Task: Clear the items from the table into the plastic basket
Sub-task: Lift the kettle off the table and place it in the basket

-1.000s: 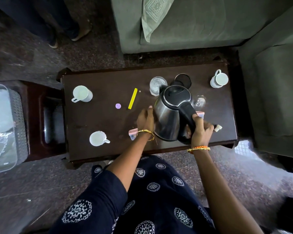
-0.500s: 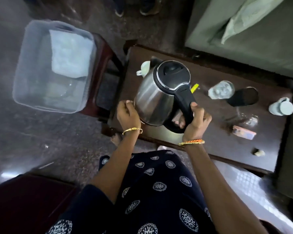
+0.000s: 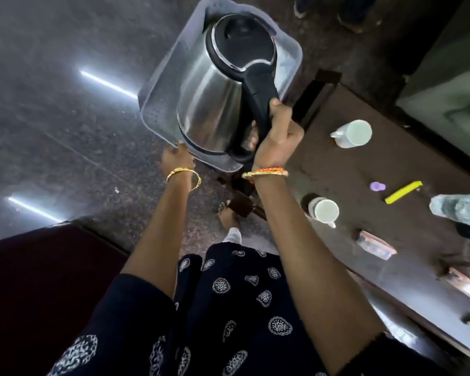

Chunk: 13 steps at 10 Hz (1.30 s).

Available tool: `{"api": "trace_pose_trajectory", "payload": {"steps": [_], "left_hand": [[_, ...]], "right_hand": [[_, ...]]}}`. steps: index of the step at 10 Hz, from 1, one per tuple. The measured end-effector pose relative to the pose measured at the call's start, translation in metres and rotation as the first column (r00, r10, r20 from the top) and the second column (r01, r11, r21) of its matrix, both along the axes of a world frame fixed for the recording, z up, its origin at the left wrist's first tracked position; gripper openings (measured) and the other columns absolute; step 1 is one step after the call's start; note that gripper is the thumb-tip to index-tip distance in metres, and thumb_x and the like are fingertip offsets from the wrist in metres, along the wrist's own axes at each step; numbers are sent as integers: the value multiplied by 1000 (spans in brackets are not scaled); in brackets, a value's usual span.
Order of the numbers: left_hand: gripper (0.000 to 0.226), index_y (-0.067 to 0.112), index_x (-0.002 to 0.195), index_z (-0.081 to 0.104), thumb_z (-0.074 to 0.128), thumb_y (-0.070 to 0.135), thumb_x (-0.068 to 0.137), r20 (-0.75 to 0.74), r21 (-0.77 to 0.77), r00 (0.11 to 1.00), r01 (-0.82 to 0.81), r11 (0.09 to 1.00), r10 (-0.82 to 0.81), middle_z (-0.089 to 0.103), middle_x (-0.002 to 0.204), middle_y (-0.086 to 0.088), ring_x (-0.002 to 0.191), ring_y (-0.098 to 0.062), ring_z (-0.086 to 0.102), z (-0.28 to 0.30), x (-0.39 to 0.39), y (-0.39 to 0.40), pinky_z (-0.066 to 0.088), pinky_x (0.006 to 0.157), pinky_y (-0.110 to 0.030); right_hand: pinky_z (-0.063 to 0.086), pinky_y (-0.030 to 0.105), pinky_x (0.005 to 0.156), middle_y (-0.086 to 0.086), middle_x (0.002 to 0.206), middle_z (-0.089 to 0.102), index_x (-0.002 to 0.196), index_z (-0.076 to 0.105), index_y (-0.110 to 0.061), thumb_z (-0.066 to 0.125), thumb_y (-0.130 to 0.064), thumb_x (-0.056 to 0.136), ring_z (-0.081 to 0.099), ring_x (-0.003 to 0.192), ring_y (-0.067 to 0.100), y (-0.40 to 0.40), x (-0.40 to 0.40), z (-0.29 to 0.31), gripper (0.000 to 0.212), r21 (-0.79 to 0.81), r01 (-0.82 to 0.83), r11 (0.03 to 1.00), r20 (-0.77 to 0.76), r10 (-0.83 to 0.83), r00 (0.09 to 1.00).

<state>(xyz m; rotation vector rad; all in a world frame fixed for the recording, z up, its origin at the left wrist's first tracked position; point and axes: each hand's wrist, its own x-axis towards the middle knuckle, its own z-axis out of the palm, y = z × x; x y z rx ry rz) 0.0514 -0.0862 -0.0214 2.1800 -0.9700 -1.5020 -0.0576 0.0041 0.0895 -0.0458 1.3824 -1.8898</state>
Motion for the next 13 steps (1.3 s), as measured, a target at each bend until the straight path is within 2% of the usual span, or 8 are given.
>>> {"api": "trace_pose_trajectory", "payload": {"steps": [1, 2, 4, 5, 7, 10, 12, 13], "left_hand": [[24, 1, 110, 54, 46, 19, 97, -101, 18, 992, -75, 997, 77, 58, 90, -13, 52, -10, 57, -7, 12, -2, 54, 48, -19], [12, 15, 100, 54, 46, 24, 96, -187, 62, 976, -106, 992, 116, 61, 95, -13, 55, -9, 62, -13, 19, 3, 56, 50, -20], [26, 3, 105, 58, 45, 23, 97, -278, 88, 939, -185, 979, 202, 60, 90, -14, 78, -25, 61, -11, 15, 6, 58, 66, -35], [19, 9, 80, 50, 47, 19, 96, -301, 78, 926, -213, 974, 226, 55, 73, -6, 58, -14, 62, -8, 16, 6, 56, 51, -26], [15, 9, 98, 47, 46, 24, 96, -386, 206, 903, -116, 972, 190, 57, 96, -13, 67, -15, 63, -1, 28, 1, 57, 67, -31], [27, 20, 73, 47, 41, 11, 97, -300, 169, 944, -92, 981, 140, 58, 36, 19, 36, 11, 54, 3, 32, -1, 44, 36, -7], [20, 6, 90, 59, 48, 23, 95, 85, 30, 996, -32, 999, 29, 59, 86, -12, 76, -17, 57, 13, 9, 47, 43, 69, -28], [34, 18, 58, 51, 46, 32, 88, 41, -100, 895, 445, 890, -443, 61, 64, -15, 61, -23, 53, 41, -13, 94, 33, 57, -28]], "right_hand": [[38, 14, 32, -11, 26, 44, 26, 53, -21, 54, -30, 76, 46, 27, 4, -31, 16, -15, 51, 326, -46, 944, 20, 42, 999], [32, 19, 36, 6, 39, 44, 42, 49, -5, 56, -41, 66, 39, 31, 19, -61, 29, -36, 44, 238, 177, 955, -208, -128, 970], [36, 36, 41, -9, 36, 40, 41, 49, -27, 59, -39, 69, 41, 38, 22, -73, 51, -64, 32, 238, 154, 959, -326, -70, 943], [38, 32, 42, -8, 40, 44, 49, 48, -27, 60, -43, 70, 43, 41, 20, -70, 66, -78, 29, 293, 142, 945, -417, -8, 909], [39, 17, 46, -11, 41, 51, 58, 56, -25, 61, -49, 71, 46, 42, 1, -76, 77, -80, 29, 335, 101, 937, -403, 45, 914], [46, 43, 57, 3, 56, 55, 76, 61, -14, 63, -46, 78, 50, 55, 23, -81, 85, -70, 32, 324, -92, 942, -177, 156, 972], [49, 27, 66, 2, 79, 70, 80, 70, -19, 42, -65, 81, 61, 72, 13, -58, 48, -56, 54, 591, -144, 793, -129, 270, 954], [55, 39, 78, 1, 65, 66, 58, 64, -20, 55, -31, 88, 66, 73, 20, -42, -8, -57, 33, 638, 88, 765, -173, 32, 984]]}}
